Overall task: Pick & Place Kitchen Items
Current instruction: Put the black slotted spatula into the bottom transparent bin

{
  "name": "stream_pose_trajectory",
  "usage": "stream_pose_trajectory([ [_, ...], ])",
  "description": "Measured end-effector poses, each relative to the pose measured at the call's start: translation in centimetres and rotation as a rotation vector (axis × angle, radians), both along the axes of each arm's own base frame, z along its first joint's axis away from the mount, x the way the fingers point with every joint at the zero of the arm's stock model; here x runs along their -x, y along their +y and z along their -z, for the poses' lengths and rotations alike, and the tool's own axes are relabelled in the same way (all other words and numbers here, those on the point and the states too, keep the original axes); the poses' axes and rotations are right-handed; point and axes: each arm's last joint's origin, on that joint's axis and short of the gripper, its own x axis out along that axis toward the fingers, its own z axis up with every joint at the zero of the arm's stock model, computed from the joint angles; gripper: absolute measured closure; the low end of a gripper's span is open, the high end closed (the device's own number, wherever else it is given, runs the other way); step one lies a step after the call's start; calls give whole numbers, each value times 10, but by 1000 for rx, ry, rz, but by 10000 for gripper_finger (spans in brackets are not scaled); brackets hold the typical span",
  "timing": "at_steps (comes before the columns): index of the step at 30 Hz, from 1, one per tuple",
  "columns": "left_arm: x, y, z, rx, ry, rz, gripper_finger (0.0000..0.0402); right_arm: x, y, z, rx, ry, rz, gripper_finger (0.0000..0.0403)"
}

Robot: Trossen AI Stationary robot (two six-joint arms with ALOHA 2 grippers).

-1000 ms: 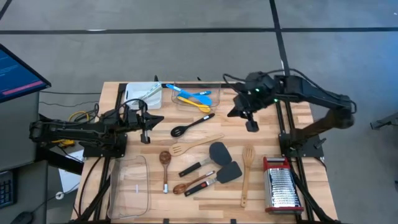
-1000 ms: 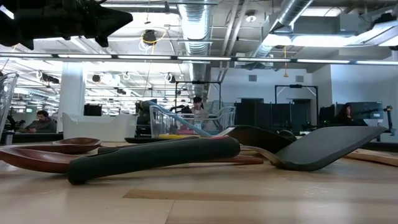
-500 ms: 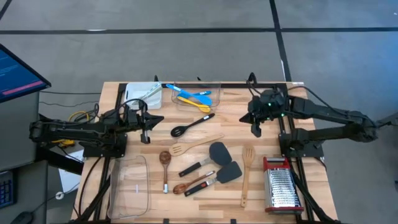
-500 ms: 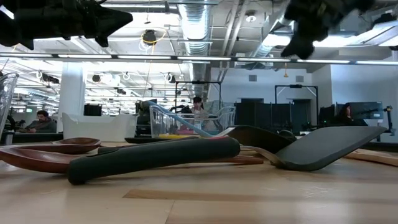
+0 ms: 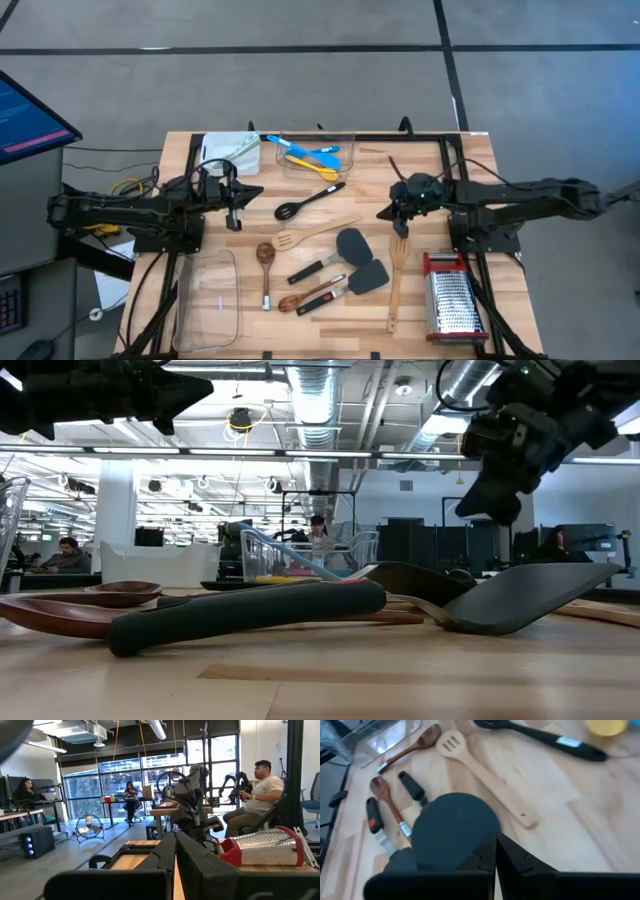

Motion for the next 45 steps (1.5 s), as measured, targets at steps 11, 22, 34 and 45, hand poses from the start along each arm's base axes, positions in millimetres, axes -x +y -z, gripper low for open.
stream_pose_trajectory([
  [11, 0, 0, 0, 0, -1, 0, 398, -27, 21, 7, 10, -101, -119, 403],
  [22, 0, 0, 0, 24, -4, 8, 398, -35, 31, 12, 11, -122, -164, 403],
  [34, 0, -9, -9, 163, -91, 275, 398, -39, 27, 0, 176, -264, -236, 403],
  [45, -56, -15, -19, 142, 66, 286, 398, -33, 27, -8, 256, -293, -285, 403],
])
